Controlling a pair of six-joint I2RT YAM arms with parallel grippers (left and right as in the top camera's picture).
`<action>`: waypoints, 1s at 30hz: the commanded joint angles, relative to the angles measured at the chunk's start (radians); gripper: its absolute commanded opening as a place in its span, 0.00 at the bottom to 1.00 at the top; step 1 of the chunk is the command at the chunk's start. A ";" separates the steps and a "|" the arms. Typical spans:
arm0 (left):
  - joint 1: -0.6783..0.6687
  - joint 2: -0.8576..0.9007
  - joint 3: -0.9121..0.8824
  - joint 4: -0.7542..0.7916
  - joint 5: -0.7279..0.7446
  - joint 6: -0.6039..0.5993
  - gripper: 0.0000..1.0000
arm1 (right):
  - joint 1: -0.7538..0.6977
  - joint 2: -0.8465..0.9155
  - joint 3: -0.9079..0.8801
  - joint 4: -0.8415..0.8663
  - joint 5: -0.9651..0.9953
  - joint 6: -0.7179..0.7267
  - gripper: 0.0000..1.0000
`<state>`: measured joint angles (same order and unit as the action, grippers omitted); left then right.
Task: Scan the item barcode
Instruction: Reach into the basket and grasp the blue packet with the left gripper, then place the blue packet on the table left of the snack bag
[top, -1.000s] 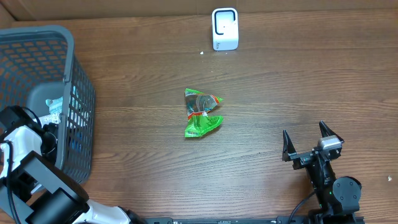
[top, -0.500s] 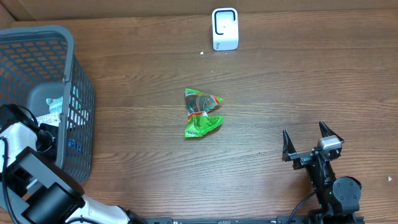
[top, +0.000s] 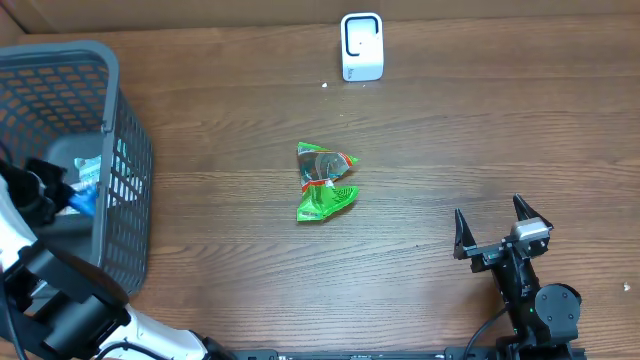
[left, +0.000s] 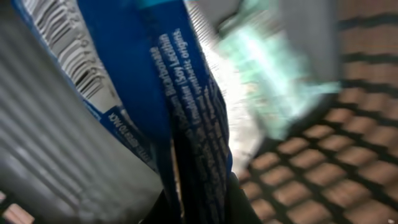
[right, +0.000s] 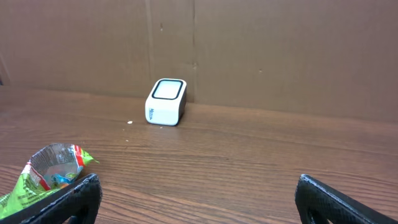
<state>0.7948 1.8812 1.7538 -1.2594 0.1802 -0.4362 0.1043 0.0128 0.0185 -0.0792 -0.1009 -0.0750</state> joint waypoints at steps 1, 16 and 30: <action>-0.035 -0.089 0.152 -0.050 0.031 0.050 0.04 | -0.004 -0.010 -0.011 0.005 -0.005 -0.001 1.00; -0.637 -0.422 0.273 -0.156 -0.089 0.257 0.04 | -0.004 -0.010 -0.011 0.005 -0.005 -0.001 1.00; -0.998 -0.276 -0.265 0.015 -0.195 0.268 0.04 | -0.004 -0.010 -0.011 0.005 -0.005 -0.001 1.00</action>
<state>-0.1829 1.5639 1.6333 -1.3350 0.0128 -0.2066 0.1047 0.0128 0.0185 -0.0788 -0.1013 -0.0750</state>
